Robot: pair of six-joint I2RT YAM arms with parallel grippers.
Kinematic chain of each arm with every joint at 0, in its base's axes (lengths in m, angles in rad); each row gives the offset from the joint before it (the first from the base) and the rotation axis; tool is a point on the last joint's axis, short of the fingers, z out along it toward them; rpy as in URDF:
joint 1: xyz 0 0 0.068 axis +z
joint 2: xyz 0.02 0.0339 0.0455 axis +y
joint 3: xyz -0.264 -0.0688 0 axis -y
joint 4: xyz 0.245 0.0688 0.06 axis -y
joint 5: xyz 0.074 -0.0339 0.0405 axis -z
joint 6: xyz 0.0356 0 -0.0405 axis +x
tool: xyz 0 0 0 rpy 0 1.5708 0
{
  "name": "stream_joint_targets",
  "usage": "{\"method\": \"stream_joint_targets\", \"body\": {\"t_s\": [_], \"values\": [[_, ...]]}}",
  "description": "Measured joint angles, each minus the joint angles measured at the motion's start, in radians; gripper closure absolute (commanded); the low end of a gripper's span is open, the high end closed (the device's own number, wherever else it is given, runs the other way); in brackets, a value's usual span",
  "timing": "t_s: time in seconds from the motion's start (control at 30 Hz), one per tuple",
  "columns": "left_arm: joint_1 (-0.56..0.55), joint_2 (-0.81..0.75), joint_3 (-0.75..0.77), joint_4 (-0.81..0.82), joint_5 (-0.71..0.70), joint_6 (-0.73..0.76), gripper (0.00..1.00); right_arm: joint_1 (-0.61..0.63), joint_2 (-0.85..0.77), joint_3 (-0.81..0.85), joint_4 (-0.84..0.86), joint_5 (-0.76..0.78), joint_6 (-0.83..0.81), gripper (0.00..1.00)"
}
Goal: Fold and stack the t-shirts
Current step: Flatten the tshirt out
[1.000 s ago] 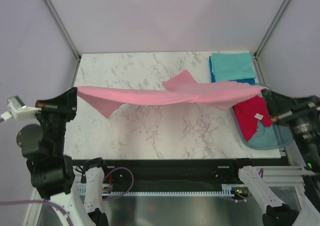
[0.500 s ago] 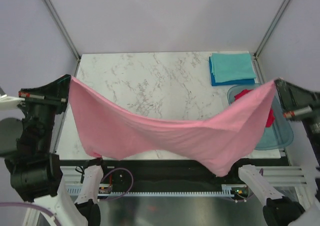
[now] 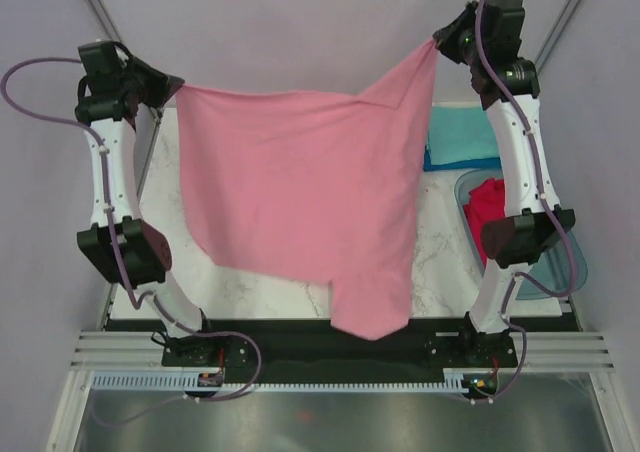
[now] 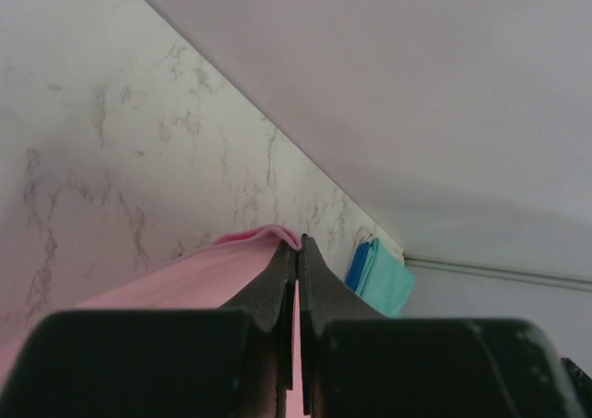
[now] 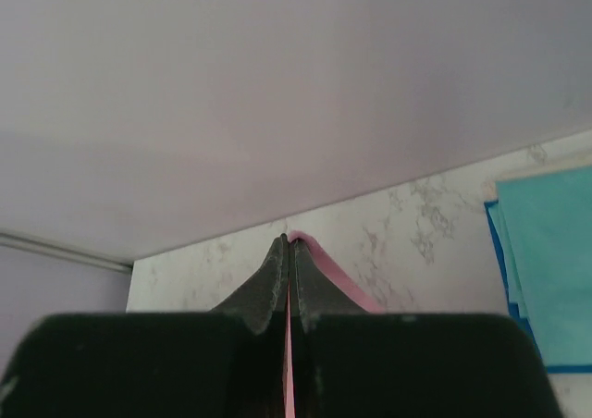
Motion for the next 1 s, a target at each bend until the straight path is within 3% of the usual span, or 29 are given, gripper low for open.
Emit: {"method": "stream_joint_targets", "body": {"t_s": [0.07,0.17,0.23,0.33,0.43,0.67,0.8,1.0], "values": [[-0.001,0.101,0.119,-0.004,0.027,0.002,0.98,-0.001,0.078,0.112,0.018,0.012,-0.011,1.00],[-0.001,0.166,0.285,0.001,0.059,0.000,0.98,-0.003,0.070,0.155,0.046,0.021,-0.032,1.00],[-0.001,0.150,0.336,0.011,0.074,0.000,0.98,0.001,0.022,0.145,0.089,0.033,-0.066,1.00],[-0.001,0.047,0.298,0.053,0.076,0.002,0.98,0.008,-0.097,0.068,0.140,0.053,-0.128,1.00],[-0.001,-0.109,0.135,0.090,0.066,0.010,0.98,0.014,-0.263,-0.097,0.190,0.057,-0.166,1.00],[-0.002,-0.507,-0.574,0.249,-0.104,0.046,0.98,0.077,-0.646,-0.767,0.332,-0.033,-0.147,1.00],[0.000,-0.536,-0.909,0.258,-0.204,0.068,0.98,0.160,-0.772,-1.210,0.333,-0.080,-0.115,1.00],[0.020,-0.528,-1.131,0.178,-0.312,0.067,0.98,0.164,-0.906,-1.556,0.208,-0.126,-0.043,1.00]]}}
